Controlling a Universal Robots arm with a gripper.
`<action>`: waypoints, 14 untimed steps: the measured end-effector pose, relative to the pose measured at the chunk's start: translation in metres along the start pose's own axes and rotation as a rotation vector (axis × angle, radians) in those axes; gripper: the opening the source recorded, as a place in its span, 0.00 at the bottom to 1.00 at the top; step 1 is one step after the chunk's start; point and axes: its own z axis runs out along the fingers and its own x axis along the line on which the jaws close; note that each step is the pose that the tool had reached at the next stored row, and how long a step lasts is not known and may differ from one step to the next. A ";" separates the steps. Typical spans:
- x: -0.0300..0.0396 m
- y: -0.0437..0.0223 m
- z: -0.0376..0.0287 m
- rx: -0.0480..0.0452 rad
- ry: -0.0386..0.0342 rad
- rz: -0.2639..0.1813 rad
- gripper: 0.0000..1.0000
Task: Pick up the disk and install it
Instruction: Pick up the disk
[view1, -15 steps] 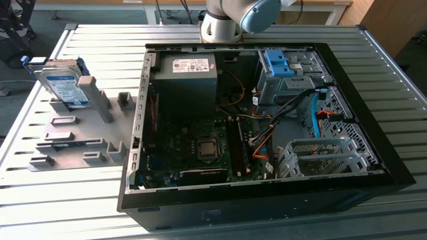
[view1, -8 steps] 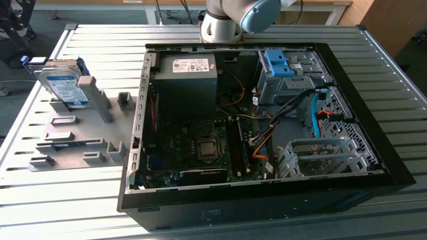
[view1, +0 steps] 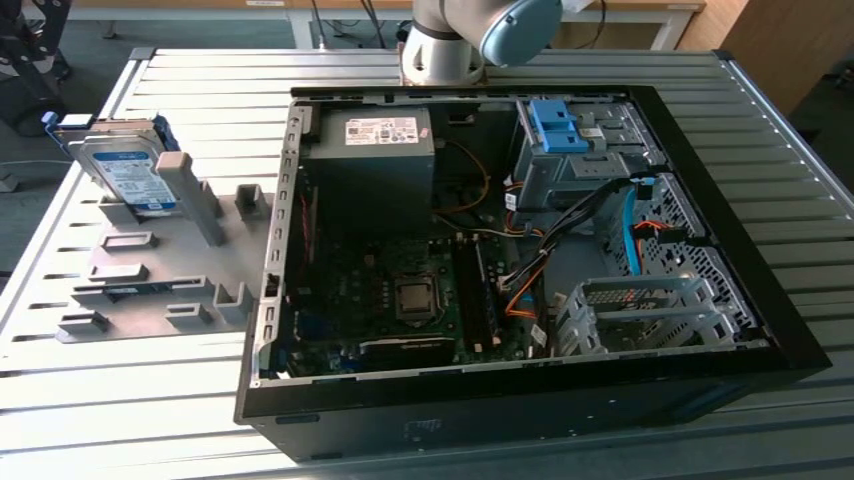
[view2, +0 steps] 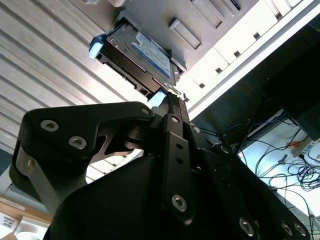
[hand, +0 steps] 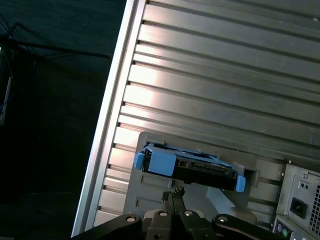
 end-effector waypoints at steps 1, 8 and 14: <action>0.0000 0.0000 0.0000 0.0000 0.0001 -0.001 0.11; 0.0000 0.0000 0.0000 0.0001 0.0004 -0.009 0.11; 0.0000 0.0000 0.0000 0.0001 0.0004 -0.010 0.11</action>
